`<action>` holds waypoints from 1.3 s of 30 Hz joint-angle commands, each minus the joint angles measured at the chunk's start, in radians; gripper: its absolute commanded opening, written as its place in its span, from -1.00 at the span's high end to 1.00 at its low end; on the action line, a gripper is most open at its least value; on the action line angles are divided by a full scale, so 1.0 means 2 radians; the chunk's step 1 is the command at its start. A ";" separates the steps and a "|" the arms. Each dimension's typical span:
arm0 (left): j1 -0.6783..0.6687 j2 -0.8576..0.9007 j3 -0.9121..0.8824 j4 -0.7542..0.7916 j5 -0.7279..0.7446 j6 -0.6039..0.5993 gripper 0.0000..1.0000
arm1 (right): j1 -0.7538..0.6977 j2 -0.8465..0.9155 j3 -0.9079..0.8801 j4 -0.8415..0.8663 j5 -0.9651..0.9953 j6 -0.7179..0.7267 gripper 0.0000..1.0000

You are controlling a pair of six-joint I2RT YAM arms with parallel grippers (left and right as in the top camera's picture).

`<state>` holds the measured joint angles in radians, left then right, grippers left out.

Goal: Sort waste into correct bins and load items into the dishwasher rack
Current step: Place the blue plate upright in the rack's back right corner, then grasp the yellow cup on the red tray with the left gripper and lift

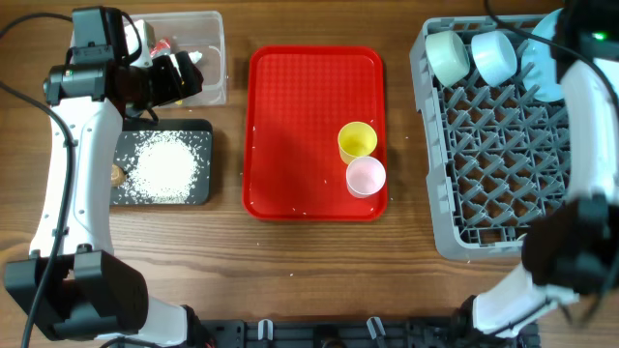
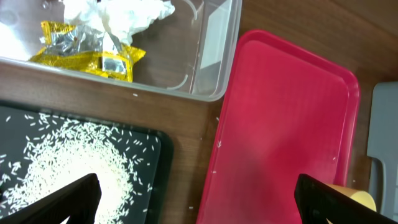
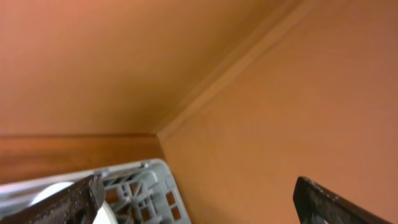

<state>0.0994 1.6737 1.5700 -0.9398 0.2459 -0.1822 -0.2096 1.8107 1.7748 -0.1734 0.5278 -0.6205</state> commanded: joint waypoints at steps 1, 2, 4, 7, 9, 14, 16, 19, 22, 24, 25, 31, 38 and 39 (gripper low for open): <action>0.001 -0.003 0.002 0.002 0.004 -0.003 -1.00 | 0.038 -0.115 0.003 -0.117 -0.100 0.163 -1.00; 0.001 -0.003 0.002 0.002 0.004 -0.003 -1.00 | 0.049 -0.137 0.003 -0.168 -0.176 0.205 -0.99; 0.001 -0.003 0.002 0.002 0.004 -0.003 -1.00 | 0.070 -0.171 0.003 -0.270 -0.407 0.279 -0.99; 0.001 -0.003 0.002 0.001 0.004 -0.003 -1.00 | 0.102 -0.152 0.001 -0.314 -0.505 0.311 -1.00; 0.000 -0.003 0.002 0.001 0.010 -0.005 -1.00 | 0.148 -0.120 0.001 -0.380 -0.439 0.321 -0.99; 0.001 -0.002 0.002 0.002 0.010 -0.005 -1.00 | 0.169 -0.066 0.000 -0.491 -0.381 0.338 -1.00; 0.001 -0.002 0.002 0.002 0.014 -0.005 -1.00 | 0.163 -0.070 0.000 -0.492 -0.362 0.338 -0.99; -0.005 0.001 0.002 0.053 0.119 -0.005 -0.68 | 0.133 -0.094 0.000 -0.491 -0.327 0.338 -0.99; -0.099 0.013 0.002 0.111 0.119 -0.005 -0.57 | 0.075 -0.110 0.000 -0.486 -0.327 0.361 -1.00; -0.186 0.034 0.002 0.136 0.059 -0.010 -1.00 | 0.039 -0.112 0.000 -0.488 -0.329 0.381 -1.00; -0.214 0.043 0.002 0.138 0.050 -0.010 -0.99 | 0.028 -0.112 0.000 -0.491 -0.329 0.381 -0.99; -0.337 0.136 0.002 0.093 -0.028 0.037 -0.91 | 0.016 -0.112 0.000 -0.499 -0.327 0.377 -0.99; -0.334 0.186 0.002 0.105 -0.054 0.036 -0.33 | 0.016 -0.112 0.000 -0.501 -0.329 0.377 -0.99; -0.333 0.186 0.002 0.110 -0.054 0.034 -0.11 | 0.016 -0.112 0.000 -0.501 -0.329 0.377 -1.00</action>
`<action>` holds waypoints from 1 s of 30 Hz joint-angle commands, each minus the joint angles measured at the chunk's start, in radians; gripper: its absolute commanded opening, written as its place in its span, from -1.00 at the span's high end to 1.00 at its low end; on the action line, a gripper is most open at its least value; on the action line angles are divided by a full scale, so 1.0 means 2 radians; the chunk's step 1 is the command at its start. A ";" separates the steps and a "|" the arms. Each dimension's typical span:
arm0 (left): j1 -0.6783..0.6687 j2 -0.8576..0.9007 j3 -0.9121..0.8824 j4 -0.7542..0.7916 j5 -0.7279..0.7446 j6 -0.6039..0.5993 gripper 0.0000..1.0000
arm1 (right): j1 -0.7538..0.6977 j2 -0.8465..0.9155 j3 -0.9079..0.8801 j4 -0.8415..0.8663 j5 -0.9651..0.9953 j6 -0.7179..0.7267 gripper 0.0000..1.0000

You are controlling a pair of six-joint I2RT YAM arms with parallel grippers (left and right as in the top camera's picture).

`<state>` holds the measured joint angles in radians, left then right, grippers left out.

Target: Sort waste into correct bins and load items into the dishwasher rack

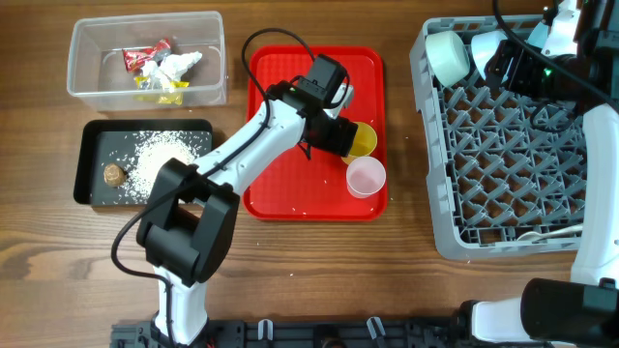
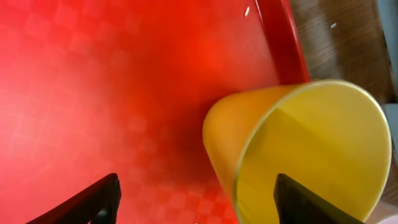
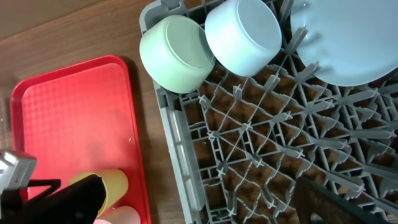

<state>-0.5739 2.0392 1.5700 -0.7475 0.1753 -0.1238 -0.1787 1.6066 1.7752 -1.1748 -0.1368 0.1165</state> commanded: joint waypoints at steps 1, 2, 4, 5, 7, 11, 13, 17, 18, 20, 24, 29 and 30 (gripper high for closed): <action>0.003 0.003 0.002 0.017 -0.019 0.002 0.17 | 0.001 -0.010 0.000 -0.001 0.001 0.009 -0.99; 0.003 0.004 0.002 0.020 -0.020 -0.002 0.50 | 0.001 -0.010 0.000 -0.001 0.001 0.009 -0.97; 0.003 0.004 0.002 0.024 -0.019 -0.014 0.82 | 0.001 -0.010 0.000 -0.002 0.001 0.009 -0.89; 0.003 0.004 0.002 0.025 -0.019 -0.022 0.87 | 0.001 -0.010 0.000 -0.002 0.001 0.009 -0.86; 0.002 0.004 0.002 0.024 -0.019 -0.025 0.92 | 0.001 -0.010 0.000 -0.003 0.001 0.009 -0.82; 0.006 -0.002 0.008 0.024 -0.018 -0.034 0.92 | 0.001 -0.010 0.000 -0.007 -0.011 0.007 -0.76; 0.048 -0.035 0.042 0.017 0.025 -0.062 0.92 | 0.001 -0.010 0.000 -0.004 -0.053 0.007 -0.77; 0.160 -0.074 0.065 0.016 0.243 -0.090 0.92 | 0.001 0.005 -0.001 0.027 -0.196 -0.020 -0.79; 0.183 -0.071 0.065 0.014 0.292 -0.090 0.92 | 0.001 0.016 -0.002 0.035 -0.237 -0.024 -0.79; 0.214 -0.068 0.065 0.017 0.356 -0.086 0.92 | 0.003 0.046 -0.015 0.072 -0.365 -0.059 -0.79; 0.209 -0.068 0.065 0.024 0.387 -0.073 0.92 | 0.024 0.096 -0.086 0.205 -0.555 -0.077 -0.83; 0.191 -0.068 0.065 0.067 0.410 -0.073 0.92 | 0.072 0.157 -0.171 0.459 -0.658 0.049 -0.86; 0.185 -0.068 0.065 0.077 0.409 -0.073 0.92 | 0.081 0.161 -0.176 0.496 -0.657 0.077 -0.86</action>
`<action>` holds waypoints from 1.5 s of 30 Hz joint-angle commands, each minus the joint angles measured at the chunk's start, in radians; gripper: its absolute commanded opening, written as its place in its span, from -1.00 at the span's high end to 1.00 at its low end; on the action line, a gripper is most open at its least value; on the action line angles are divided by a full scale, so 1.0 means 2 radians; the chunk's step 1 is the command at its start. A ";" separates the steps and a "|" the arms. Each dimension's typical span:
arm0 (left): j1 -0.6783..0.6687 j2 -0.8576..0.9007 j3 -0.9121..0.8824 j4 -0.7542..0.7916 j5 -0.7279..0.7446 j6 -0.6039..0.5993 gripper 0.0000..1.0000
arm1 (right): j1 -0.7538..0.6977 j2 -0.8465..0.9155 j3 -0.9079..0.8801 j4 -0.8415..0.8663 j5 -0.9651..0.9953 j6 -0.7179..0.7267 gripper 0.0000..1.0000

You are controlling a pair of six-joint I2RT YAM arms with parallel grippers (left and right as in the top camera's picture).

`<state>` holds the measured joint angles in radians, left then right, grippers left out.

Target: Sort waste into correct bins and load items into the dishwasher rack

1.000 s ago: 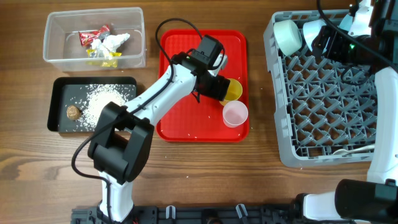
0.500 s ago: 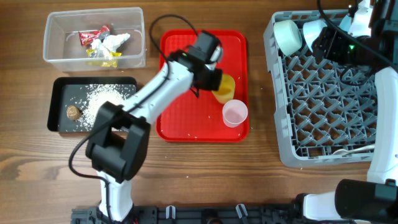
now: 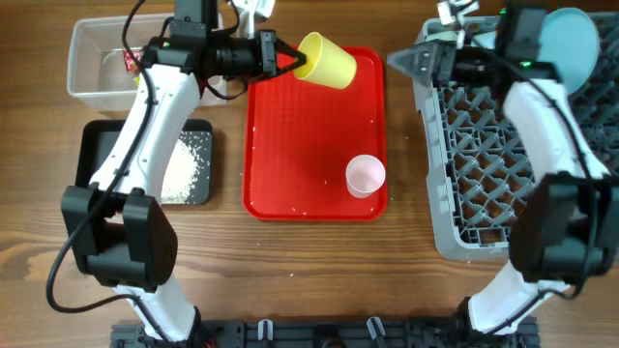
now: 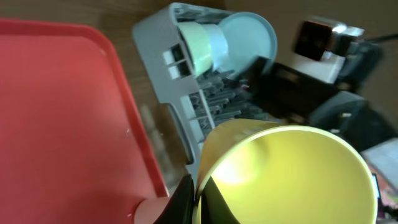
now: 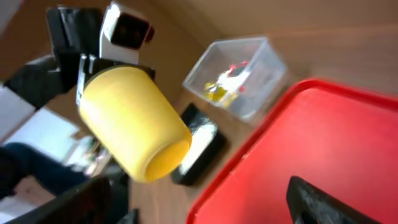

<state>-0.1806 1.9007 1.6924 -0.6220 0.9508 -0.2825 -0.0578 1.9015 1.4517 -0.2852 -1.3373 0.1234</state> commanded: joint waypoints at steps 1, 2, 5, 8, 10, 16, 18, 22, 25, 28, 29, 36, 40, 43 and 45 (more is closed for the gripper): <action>-0.018 0.003 0.003 0.026 0.022 0.006 0.92 | 0.029 0.015 -0.018 0.084 -0.055 0.098 -0.86; -0.022 0.004 0.003 0.035 0.022 0.006 0.92 | 0.035 0.016 -0.018 0.111 -0.056 0.117 -0.86; -0.030 0.005 0.003 0.051 0.022 0.004 0.92 | 0.048 0.016 -0.018 0.161 -0.050 0.160 -0.89; -0.039 0.005 0.003 0.080 0.022 -0.009 0.92 | 0.069 0.016 -0.018 0.189 -0.050 0.176 -0.89; -0.042 0.005 0.003 0.100 0.022 -0.018 0.92 | 0.080 0.016 -0.018 0.192 -0.050 0.178 -0.88; -0.042 0.005 0.003 0.118 0.022 -0.022 0.92 | 0.087 0.016 -0.018 0.234 -0.048 0.204 -0.62; -0.042 0.005 0.003 0.107 0.022 -0.022 0.92 | 0.081 0.016 -0.018 0.256 -0.041 0.207 -0.61; -0.042 0.005 0.003 0.103 0.022 -0.022 0.92 | 0.051 0.016 -0.018 0.270 -0.033 0.217 -0.64; -0.042 0.005 0.003 0.102 0.022 -0.022 0.92 | 0.046 0.016 -0.018 0.285 -0.037 0.226 -0.65; -0.043 0.005 0.003 0.101 0.022 -0.022 0.92 | 0.047 0.016 -0.018 0.319 -0.043 0.245 -0.66; -0.043 0.005 0.003 0.101 0.022 -0.022 0.92 | 0.047 0.016 -0.018 0.323 -0.043 0.249 -0.69; -0.044 0.005 0.003 0.099 0.022 -0.022 0.92 | 0.058 0.016 -0.018 0.337 -0.052 0.252 -0.49; -0.044 0.005 0.003 0.100 0.022 -0.022 0.92 | 0.058 0.016 -0.018 0.337 -0.052 0.253 -0.13; -0.044 0.005 0.003 0.100 0.021 -0.022 0.86 | 0.058 0.016 -0.018 0.337 -0.054 0.253 -0.01; -0.044 0.005 0.003 0.100 0.016 -0.022 0.29 | 0.058 0.016 -0.018 0.340 -0.059 0.253 0.03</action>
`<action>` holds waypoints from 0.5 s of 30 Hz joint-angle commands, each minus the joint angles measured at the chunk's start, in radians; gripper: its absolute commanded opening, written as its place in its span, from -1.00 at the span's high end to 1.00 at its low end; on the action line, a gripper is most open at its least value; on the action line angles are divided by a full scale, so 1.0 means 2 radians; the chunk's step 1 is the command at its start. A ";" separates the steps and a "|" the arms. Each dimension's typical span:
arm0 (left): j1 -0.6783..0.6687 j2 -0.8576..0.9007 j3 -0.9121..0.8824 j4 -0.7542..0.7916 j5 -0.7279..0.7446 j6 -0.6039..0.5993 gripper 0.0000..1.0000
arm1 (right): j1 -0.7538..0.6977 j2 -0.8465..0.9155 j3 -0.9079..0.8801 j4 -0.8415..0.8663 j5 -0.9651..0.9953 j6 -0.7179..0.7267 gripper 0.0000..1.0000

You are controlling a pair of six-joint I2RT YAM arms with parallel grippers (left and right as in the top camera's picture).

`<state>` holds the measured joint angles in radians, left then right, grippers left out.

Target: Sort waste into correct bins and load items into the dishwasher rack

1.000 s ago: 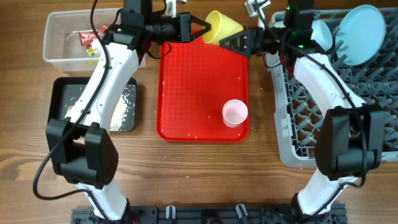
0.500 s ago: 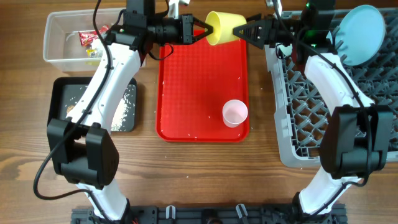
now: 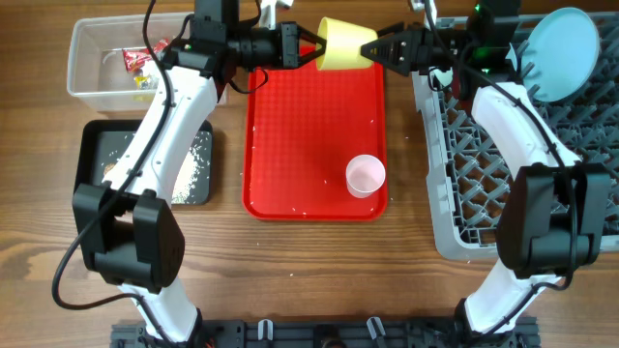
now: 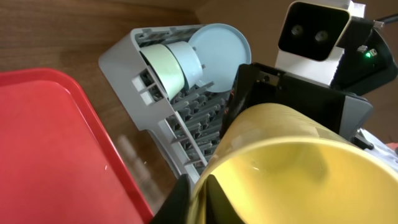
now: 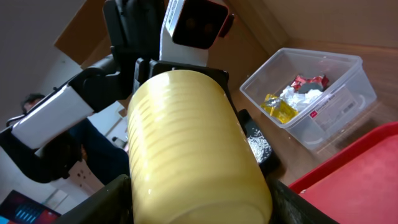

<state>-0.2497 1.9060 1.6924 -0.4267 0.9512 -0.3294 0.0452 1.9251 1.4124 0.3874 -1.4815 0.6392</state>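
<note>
A yellow cup [image 3: 343,43] hangs on its side above the far edge of the red tray [image 3: 290,145], held between both arms. My left gripper [image 3: 308,46] is shut on its rim, one finger inside and one outside [image 4: 196,186]. My right gripper [image 3: 382,45] closes round its base, and the cup [image 5: 193,143] fills the gap between the fingers [image 5: 199,208]. A pink cup [image 3: 366,176] stands on the tray near the right front. The grey dishwasher rack [image 3: 503,174] at the right holds a light-blue plate [image 3: 554,41] and two bowls [image 4: 171,62].
A clear bin [image 3: 97,48] with wrappers and tissue stands at the back left. In front of it lies a black tray [image 3: 145,159] with spilled rice. A few grains lie on the red tray.
The yellow cup has moved a little right over the tray's far edge. My right gripper, then open and apart from it, now grips its base. My left gripper still holds the rim.
My left gripper was open over the clear bin and the yellow cup stood on the tray. Then that gripper was open at the cup on the tray. Then it held the cup up over the tray's far edge, and now both grippers hold it.
</note>
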 commanded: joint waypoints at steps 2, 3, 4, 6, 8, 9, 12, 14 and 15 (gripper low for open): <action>-0.010 0.003 0.003 0.002 0.012 0.002 -0.39 | 0.007 0.004 0.002 0.011 0.010 -0.004 0.04; -0.010 0.003 0.003 0.002 0.012 0.002 -0.77 | 0.007 0.004 0.002 0.012 0.010 -0.004 0.05; -0.010 0.003 0.003 0.002 0.012 0.002 -0.90 | 0.007 0.004 0.002 0.012 0.010 -0.003 0.05; -0.010 0.003 0.003 0.002 0.012 0.002 -0.92 | 0.007 0.004 0.002 0.012 0.007 -0.004 0.07; -0.010 0.003 0.003 0.002 0.012 0.002 -0.93 | 0.007 0.004 0.002 0.015 0.007 -0.003 0.08; -0.010 0.003 0.003 0.002 0.012 0.002 -0.90 | 0.007 0.004 0.002 0.017 0.007 -0.001 0.08; -0.010 0.003 0.003 0.002 0.012 0.002 -0.24 | 0.007 0.004 0.002 0.023 0.005 0.005 0.09; -0.010 0.003 0.003 -0.004 0.008 0.003 -0.17 | 0.007 0.004 0.002 0.024 0.005 0.006 0.08; -0.010 0.003 0.003 -0.011 -0.002 0.004 -0.20 | 0.007 0.004 0.002 0.025 0.005 0.006 0.06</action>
<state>-0.2665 1.9060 1.6924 -0.4316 0.9596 -0.3351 0.0517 1.9266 1.4124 0.4278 -1.4689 0.6483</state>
